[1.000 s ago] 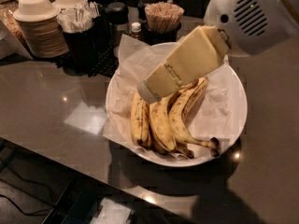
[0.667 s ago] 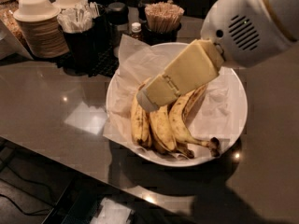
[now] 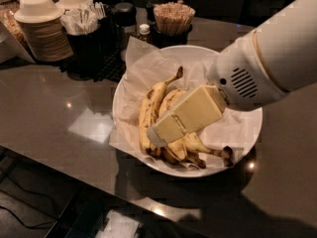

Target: Pick banana from white bowl

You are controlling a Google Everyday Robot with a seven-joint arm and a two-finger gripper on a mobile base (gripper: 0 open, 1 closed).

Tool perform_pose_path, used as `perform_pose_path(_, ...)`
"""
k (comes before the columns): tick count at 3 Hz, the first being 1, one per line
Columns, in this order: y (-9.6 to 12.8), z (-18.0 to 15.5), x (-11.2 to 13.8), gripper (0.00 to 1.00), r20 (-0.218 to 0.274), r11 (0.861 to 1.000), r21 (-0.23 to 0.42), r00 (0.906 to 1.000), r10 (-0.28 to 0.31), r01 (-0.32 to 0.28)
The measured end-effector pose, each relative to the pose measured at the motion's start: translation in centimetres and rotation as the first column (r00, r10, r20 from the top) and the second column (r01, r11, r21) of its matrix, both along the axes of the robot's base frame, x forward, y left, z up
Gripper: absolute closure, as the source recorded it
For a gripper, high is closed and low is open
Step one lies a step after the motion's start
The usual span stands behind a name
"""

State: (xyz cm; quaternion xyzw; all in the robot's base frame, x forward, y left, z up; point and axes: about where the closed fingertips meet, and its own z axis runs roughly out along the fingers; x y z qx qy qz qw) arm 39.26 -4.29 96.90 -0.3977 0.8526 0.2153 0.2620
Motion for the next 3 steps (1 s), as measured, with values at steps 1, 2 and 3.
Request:
perform_pose_path(1, -0.3, -2.2, 0.1, 0.0, -0.033, 1.0, -0.004, 0.9993, -0.019, 0.019)
perform_pose_path(2, -0.7, -4.3, 0.4, 0.0, -0.064, 0.999, -0.017, 0.9968, -0.048, 0.047)
perform_pose_path(3, -2.2, -8.1, 0.0, 0.0, -0.119, 0.994, -0.049, 0.987, -0.108, 0.102)
